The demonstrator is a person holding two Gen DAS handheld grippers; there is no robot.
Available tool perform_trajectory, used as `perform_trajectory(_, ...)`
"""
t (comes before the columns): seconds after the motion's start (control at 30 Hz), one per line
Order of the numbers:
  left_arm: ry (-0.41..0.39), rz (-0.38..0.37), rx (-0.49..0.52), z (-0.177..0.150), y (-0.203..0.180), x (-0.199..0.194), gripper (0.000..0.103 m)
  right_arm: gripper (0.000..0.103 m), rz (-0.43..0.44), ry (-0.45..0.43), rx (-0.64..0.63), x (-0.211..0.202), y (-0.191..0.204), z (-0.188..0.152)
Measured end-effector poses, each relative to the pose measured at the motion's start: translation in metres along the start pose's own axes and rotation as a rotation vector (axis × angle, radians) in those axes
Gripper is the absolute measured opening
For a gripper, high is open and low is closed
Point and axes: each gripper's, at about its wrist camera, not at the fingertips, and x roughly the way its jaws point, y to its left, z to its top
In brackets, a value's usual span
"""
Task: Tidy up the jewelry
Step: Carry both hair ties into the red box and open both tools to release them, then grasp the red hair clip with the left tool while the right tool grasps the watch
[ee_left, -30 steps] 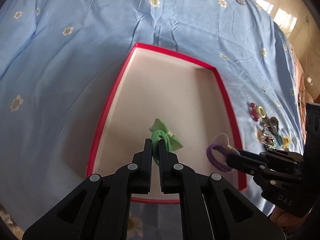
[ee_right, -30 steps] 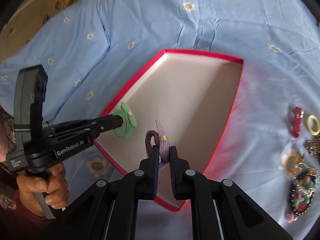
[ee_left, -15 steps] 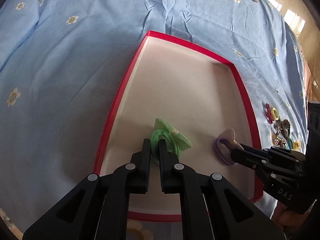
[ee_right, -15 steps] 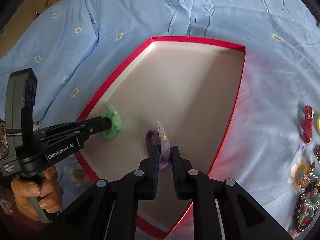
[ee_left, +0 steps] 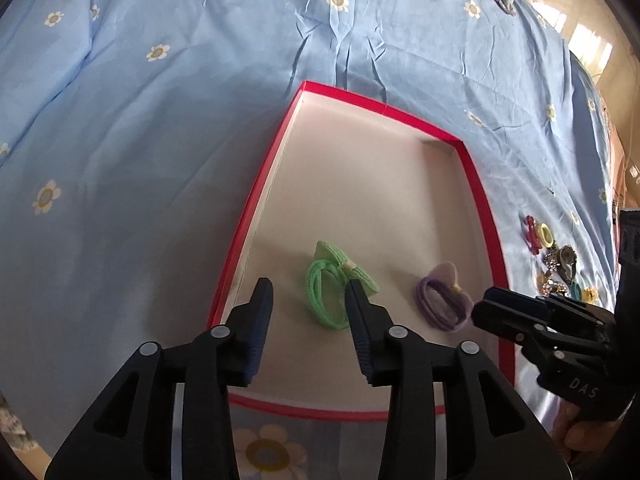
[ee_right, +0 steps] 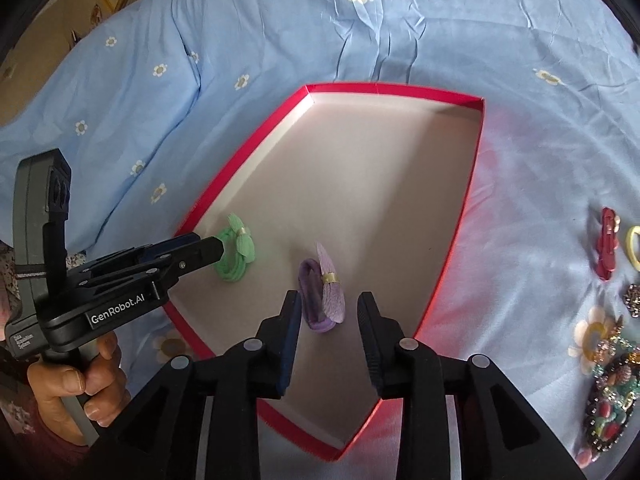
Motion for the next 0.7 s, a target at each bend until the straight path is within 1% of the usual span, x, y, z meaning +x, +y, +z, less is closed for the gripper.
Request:
perform_trajectory(0.1,-0.013,0.007,-0.004,-0.001,-0.003,-0.007,0.049,0.033,0.002,-0.032,0.016,-0.016,-0.005,-0.004)
perform_trajectory(0.2,-0.019,0.000,-0.004,-0.002,-0.009,-0.012,0.051,0.045,-0.001,-0.060,0.043,-0.032,-0.013,-0.008)
perform_trajectory(0.3,-0.022,-0.033,-0.002,-0.005,-0.019,-0.016,0.056,0.055,-0.013,-0.091,0.081,-0.050,-0.025,-0.016)
perform_trajectory(0.37,-0.024,-0.052,0.007,-0.008,-0.029,-0.017,0.059,0.055,-0.026,-0.112,0.106,-0.062,-0.036,-0.021)
perform_trajectory(0.47,-0.016,-0.092,0.029,-0.010,-0.045,-0.017,0.059,0.055,-0.056,-0.139,0.138,-0.078,-0.052,-0.031)
perform_trajectory(0.7,-0.001,-0.138,0.079,-0.014,-0.081,-0.016,0.063,0.055,-0.128,-0.184,0.207,-0.109,-0.089,-0.049)
